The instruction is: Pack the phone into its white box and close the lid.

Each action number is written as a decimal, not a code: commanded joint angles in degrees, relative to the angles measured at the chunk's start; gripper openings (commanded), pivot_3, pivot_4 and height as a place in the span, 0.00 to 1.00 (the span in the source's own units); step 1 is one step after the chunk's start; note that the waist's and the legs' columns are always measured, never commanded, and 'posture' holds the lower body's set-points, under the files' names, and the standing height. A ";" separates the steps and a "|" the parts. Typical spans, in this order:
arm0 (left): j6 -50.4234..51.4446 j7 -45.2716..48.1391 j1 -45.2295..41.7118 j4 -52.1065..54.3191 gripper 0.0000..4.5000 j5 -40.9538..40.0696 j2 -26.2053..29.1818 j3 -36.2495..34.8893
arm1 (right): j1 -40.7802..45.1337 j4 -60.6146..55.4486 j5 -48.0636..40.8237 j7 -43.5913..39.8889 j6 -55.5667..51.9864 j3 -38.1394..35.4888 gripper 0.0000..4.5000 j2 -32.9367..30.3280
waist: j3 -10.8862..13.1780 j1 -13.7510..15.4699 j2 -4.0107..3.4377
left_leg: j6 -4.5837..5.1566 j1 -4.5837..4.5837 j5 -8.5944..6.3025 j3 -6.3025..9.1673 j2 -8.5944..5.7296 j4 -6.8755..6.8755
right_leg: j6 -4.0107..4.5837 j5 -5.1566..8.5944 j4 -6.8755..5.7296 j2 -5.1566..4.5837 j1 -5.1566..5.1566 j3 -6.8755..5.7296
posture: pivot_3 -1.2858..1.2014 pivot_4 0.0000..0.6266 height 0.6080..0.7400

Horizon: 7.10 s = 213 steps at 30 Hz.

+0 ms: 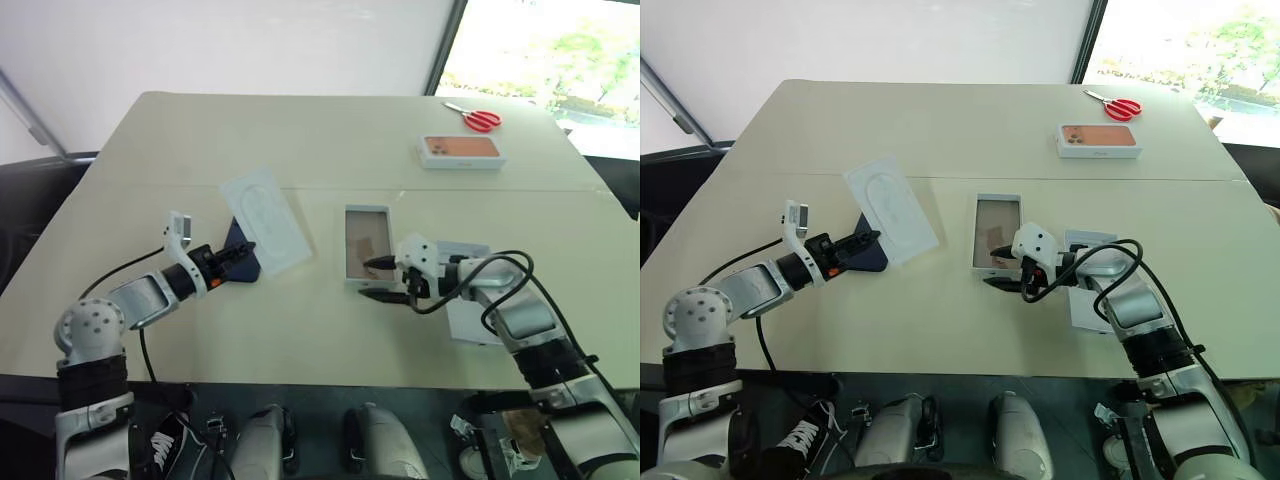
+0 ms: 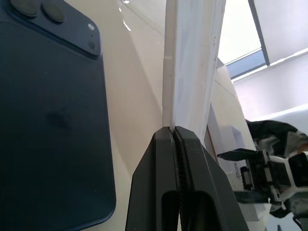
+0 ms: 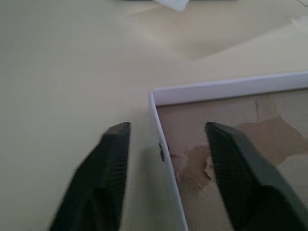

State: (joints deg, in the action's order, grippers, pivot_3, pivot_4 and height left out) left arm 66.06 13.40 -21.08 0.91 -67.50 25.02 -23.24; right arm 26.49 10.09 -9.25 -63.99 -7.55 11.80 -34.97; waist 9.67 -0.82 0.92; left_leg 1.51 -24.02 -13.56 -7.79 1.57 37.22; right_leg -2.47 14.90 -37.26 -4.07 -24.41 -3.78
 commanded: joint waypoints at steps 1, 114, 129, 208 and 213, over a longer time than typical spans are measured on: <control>-0.97 0.30 -0.44 2.09 0.00 0.23 0.39 -0.28 | 1.00 1.19 0.67 -1.40 2.43 0.01 0.13 -0.37 | 0.00 0.01 0.00 | 0.00 0.00 0.00 0.00 0.00 0.00 | 0.00 0.00 0.00 0.00 0.00 0.00 | 0.52 0.24 1.00; -14.11 14.76 0.31 10.49 0.86 25.05 3.73 11.36 | 9.32 0.44 16.60 10.95 0.00 8.52 0.01 6.92 | 0.03 -0.06 0.01 | -0.03 -0.33 0.03 0.05 -0.09 -0.06 | -0.10 -0.08 0.05 -0.09 -0.27 -0.11 | 0.52 0.24 1.00; -13.72 14.35 0.33 10.70 0.86 24.83 3.94 10.42 | 9.22 2.69 16.48 13.71 0.20 8.75 0.01 11.27 | 0.03 -0.16 0.01 | -0.03 -0.33 0.04 0.04 -0.08 -0.05 | -0.15 -0.11 0.05 -0.06 -0.25 -0.12 | 0.52 0.24 1.00; 3.92 39.33 -23.95 -43.93 0.86 41.85 7.46 16.47 | 32.14 39.91 26.50 23.63 10.16 13.16 0.01 35.53 | -0.21 -1.59 -0.02 | -0.28 -0.03 -0.03 0.03 -0.25 -0.13 | -0.23 -0.14 -0.35 -0.28 -0.18 -0.19 | 0.52 0.24 1.00; 8.38 38.19 -22.85 -39.80 0.86 40.48 4.72 16.22 | 31.77 39.96 26.75 23.64 10.43 13.25 0.01 34.88 | -0.26 -1.30 -0.08 | -0.28 0.13 -0.04 0.05 -0.39 -0.18 | -0.23 -0.14 -0.38 -0.43 -0.03 -0.21 | 0.52 0.24 1.00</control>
State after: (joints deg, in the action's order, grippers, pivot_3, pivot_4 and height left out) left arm 69.69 51.77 -46.71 -37.89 -25.89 33.54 -10.99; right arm 57.86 51.79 17.83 -40.29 1.69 25.27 -1.13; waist 9.41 -2.12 0.84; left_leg 1.25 -23.89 -13.60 -7.74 1.14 37.03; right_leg -2.70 14.76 -37.64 -4.54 -24.43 -3.99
